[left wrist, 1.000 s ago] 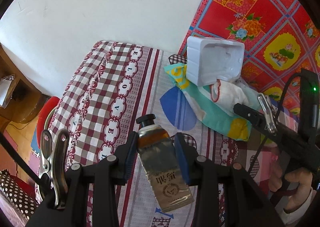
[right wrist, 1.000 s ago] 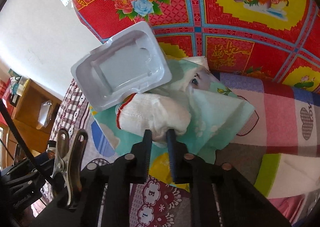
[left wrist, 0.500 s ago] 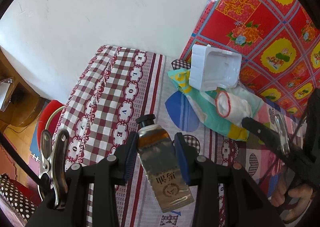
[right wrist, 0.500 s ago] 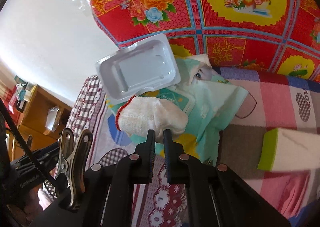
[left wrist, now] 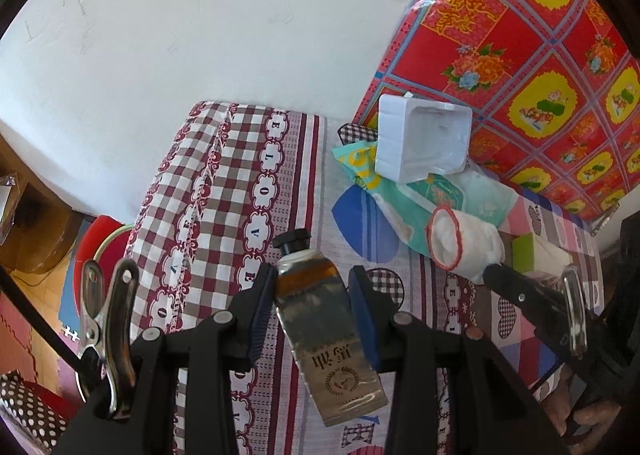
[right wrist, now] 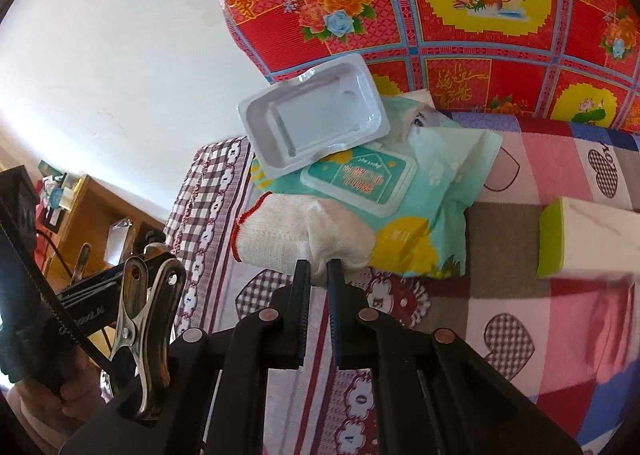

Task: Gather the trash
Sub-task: 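Lift the bottle and sock and carry both toward the red bucket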

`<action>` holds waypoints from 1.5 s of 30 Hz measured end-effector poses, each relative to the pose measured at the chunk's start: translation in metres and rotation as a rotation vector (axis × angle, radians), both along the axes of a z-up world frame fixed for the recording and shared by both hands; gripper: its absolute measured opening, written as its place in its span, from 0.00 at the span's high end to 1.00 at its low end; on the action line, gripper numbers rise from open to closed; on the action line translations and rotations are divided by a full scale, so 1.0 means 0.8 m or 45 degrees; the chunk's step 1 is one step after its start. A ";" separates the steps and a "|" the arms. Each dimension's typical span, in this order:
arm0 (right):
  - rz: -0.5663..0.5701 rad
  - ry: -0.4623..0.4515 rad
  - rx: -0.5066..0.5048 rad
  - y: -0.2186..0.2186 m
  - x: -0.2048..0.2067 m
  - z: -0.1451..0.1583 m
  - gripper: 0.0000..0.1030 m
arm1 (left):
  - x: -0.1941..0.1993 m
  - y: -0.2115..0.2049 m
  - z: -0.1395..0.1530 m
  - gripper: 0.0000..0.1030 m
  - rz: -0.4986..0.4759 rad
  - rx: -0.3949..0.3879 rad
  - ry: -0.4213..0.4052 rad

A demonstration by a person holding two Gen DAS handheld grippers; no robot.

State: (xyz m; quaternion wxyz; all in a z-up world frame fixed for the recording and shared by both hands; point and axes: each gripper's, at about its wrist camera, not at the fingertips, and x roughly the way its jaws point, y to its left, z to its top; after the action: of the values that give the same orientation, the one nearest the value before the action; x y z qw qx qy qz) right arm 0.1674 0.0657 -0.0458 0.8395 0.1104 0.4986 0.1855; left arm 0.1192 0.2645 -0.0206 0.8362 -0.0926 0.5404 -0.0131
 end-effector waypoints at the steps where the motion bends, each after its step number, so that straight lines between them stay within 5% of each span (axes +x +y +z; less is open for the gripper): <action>1: -0.006 -0.002 0.002 0.001 -0.003 0.001 0.91 | 0.000 0.000 0.000 0.62 -0.007 0.002 -0.001; 13: 0.012 -0.015 0.019 0.007 -0.028 0.011 0.91 | -0.012 -0.003 0.008 0.62 -0.007 0.005 -0.019; 45: 0.278 -0.052 0.052 0.031 -0.102 0.031 0.91 | -0.125 0.023 0.045 0.61 0.255 0.043 -0.083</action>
State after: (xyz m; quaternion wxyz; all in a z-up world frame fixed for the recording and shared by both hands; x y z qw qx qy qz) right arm 0.0857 0.0902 -0.0209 0.8219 0.0687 0.4866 0.2879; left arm 0.0195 0.2832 0.0151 0.8518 -0.1315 0.5012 0.0768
